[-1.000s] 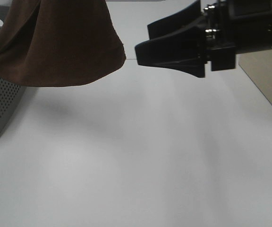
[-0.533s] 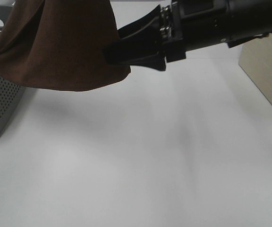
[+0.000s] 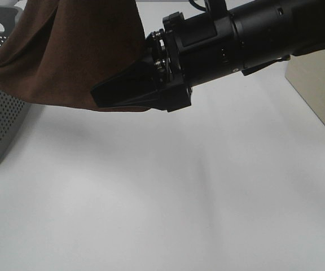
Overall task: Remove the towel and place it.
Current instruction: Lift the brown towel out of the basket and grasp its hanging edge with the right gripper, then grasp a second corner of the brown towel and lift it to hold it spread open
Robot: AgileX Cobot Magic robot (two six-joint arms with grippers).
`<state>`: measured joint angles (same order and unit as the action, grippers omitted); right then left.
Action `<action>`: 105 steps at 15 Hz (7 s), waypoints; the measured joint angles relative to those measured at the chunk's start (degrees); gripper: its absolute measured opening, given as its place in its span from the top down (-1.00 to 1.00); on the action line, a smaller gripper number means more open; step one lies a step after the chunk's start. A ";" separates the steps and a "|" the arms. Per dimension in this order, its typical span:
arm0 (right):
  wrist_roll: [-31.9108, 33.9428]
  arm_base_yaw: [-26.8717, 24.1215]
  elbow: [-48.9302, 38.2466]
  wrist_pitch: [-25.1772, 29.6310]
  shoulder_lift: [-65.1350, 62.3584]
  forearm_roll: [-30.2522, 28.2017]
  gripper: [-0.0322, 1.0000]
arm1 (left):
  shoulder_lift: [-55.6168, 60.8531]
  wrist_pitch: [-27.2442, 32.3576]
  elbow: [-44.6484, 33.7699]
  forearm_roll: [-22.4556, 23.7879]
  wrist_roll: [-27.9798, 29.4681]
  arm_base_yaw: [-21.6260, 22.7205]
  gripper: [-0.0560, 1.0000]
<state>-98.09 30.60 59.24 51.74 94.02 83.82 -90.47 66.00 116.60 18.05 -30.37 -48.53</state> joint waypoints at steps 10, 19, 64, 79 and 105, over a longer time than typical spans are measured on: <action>1.38 0.00 0.00 -4.13 0.00 0.23 0.74 | 0.00 0.00 0.00 0.17 1.49 0.00 0.89; 20.63 -0.23 2.35 -9.91 -2.35 -8.54 0.92 | 0.00 0.00 0.00 0.23 1.49 0.00 0.89; 96.60 -10.94 79.93 -49.16 32.95 -99.52 0.92 | -49.85 -87.95 33.58 4.64 11.92 35.18 0.89; 97.46 -12.26 79.93 -58.10 33.46 -99.35 0.92 | -49.85 -89.84 35.24 6.07 12.09 35.18 0.89; 92.25 -12.15 79.87 17.65 18.11 -70.59 0.92 | -32.09 3.32 35.29 -22.46 21.89 33.00 0.89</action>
<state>-5.84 18.45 139.11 69.39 112.13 13.24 -122.56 69.33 151.89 -4.41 -8.48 -15.53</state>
